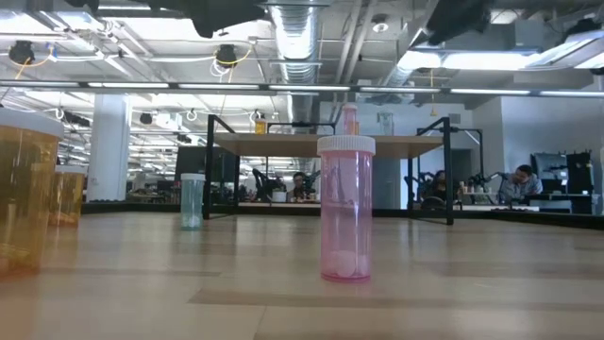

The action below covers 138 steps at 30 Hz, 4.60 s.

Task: Pick and place medicine bottles onto shelf by color
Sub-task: Put the top big orange pill bottle on the shelf

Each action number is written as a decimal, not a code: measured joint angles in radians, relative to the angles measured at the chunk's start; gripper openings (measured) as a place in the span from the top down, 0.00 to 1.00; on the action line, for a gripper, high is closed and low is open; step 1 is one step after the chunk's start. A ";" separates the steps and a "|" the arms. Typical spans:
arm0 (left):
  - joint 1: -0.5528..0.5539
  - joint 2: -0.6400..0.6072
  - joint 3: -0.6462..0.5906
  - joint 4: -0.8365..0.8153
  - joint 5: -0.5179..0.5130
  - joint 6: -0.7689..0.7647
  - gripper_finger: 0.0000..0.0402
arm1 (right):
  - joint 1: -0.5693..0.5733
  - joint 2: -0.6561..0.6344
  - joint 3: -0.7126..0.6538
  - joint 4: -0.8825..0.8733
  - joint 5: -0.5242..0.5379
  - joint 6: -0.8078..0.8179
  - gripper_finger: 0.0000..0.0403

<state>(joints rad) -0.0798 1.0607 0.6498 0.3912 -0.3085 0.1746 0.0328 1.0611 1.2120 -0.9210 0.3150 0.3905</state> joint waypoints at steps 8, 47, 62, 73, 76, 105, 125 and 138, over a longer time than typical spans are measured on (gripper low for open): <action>0.000 -0.015 0.050 -0.123 0.041 0.023 0.43 | 0.434 0.099 -0.001 -0.013 0.165 0.188 0.49; 0.075 0.039 0.162 -1.589 0.267 -0.639 0.38 | 0.524 -0.028 -0.515 0.671 0.263 0.003 0.61; 0.046 0.039 0.162 -1.568 0.260 -0.647 0.21 | 0.522 -0.001 -0.514 0.677 0.286 0.001 0.61; 0.045 0.039 0.057 -1.498 0.291 -0.656 0.20 | 0.522 -0.001 -0.514 0.685 0.290 0.001 0.61; 0.045 0.037 0.036 -1.465 0.318 -0.657 0.20 | 0.521 -0.001 -0.514 0.685 0.290 0.001 0.61; 0.070 0.158 0.110 -1.459 0.117 -0.511 0.20 | 0.521 -0.001 -0.514 0.693 0.317 -0.016 0.61; 0.056 0.439 0.233 -1.589 0.011 0.236 0.31 | 0.519 -0.001 -0.514 0.698 0.317 -0.025 0.61; 0.022 0.583 0.233 -1.543 -0.109 0.675 0.31 | 0.519 -0.001 -0.514 0.697 0.316 -0.035 0.61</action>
<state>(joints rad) -0.0578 1.6442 0.8831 -1.1523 -0.4170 0.8495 0.5518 1.0599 0.6979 -0.2236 0.6308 0.3560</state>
